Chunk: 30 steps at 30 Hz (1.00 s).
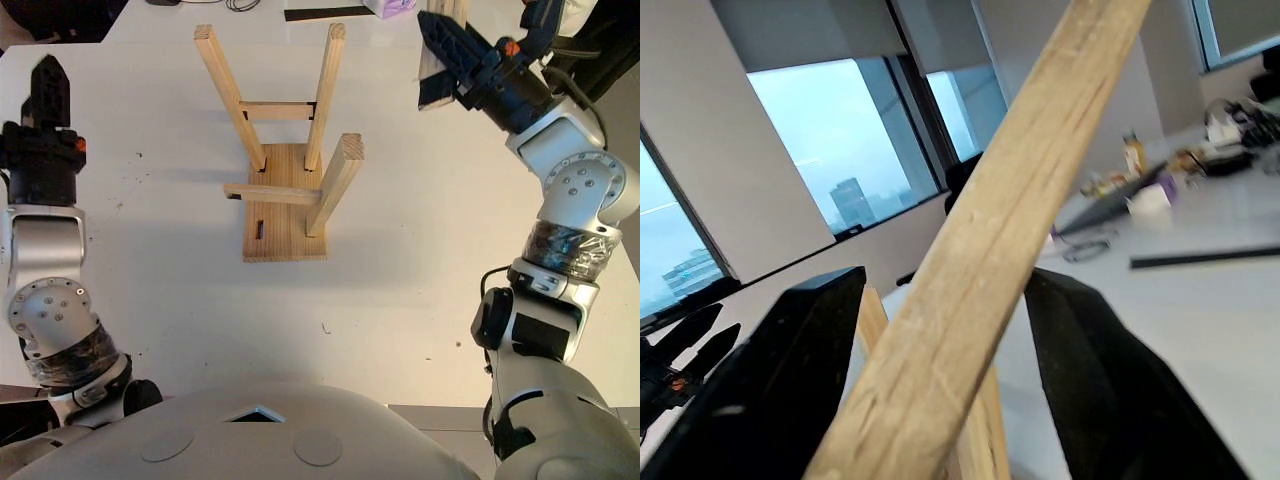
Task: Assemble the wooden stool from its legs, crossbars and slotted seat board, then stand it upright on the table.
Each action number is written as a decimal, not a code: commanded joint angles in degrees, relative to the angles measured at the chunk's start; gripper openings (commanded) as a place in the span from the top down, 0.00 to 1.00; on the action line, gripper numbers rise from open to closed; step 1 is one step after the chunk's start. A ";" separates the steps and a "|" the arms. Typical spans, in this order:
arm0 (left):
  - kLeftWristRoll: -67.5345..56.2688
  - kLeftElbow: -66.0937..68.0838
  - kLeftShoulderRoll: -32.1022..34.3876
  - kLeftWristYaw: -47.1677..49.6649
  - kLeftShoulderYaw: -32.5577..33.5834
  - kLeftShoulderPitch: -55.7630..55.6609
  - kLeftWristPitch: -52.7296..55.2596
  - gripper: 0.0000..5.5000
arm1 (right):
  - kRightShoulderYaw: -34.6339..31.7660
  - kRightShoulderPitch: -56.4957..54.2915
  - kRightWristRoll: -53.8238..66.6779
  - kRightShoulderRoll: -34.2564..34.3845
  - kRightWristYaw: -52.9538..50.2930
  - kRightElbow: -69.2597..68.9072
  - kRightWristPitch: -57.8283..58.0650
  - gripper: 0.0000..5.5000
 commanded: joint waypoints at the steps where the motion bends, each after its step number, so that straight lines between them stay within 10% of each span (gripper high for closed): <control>1: -5.34 -0.26 4.52 3.41 -2.10 -6.20 5.97 0.37 | 2.38 -3.98 -1.90 -1.33 2.98 -1.16 -3.81 0.52; 13: -24.82 5.50 13.01 2.06 -12.59 -20.97 22.94 0.37 | 20.53 -6.35 -24.02 -9.69 21.32 -8.19 -28.78 0.52; 30: -38.52 11.60 12.79 -0.07 -13.19 -32.59 19.91 0.37 | 25.44 -10.81 -31.83 -9.30 28.38 -5.38 -44.00 0.52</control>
